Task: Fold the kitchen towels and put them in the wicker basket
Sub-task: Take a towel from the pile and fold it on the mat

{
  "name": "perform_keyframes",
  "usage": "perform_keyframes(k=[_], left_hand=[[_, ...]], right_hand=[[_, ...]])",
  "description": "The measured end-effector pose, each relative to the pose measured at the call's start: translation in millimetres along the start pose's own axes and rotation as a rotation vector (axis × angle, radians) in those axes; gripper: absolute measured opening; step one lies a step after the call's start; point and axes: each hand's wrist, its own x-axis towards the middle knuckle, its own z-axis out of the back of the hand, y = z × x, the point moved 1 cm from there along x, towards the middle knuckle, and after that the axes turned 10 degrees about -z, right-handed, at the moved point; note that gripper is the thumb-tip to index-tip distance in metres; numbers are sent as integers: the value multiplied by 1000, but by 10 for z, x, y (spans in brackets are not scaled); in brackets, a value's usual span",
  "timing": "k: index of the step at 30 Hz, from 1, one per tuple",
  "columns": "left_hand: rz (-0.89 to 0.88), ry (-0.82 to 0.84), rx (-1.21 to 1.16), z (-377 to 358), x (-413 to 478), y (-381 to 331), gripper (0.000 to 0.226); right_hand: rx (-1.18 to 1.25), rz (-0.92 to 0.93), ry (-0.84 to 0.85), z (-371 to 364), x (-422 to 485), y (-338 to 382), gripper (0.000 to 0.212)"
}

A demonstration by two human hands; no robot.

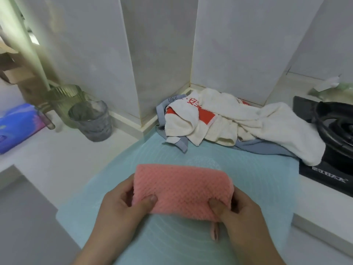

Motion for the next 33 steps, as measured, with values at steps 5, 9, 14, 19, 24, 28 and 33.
perform_keyframes(k=[5,9,14,19,24,28,33], left_hand=[[208,-52,-108,28,51,-74,45],[308,-17,-159,29,149,-265,35],[327,117,-279,6,212,-837,41],[290,284,-365,-323,262,-1575,58],[226,441,-390,-1183,198,-2243,70],[176,533,-404,-2105,4,-2697,38],[184,652,-430,-3297,-386,-3154,40]], right_hand=[[54,-193,-84,-24,-64,125,28],[11,-304,-137,28,-190,352,24],[209,-353,-161,395,-531,792,27],[339,-301,-227,1068,-905,1235,19],[427,-274,-334,2023,-1252,1379,19],[496,-267,-422,2949,-1565,1345,19],[527,-252,-563,4099,-2037,1261,17]])
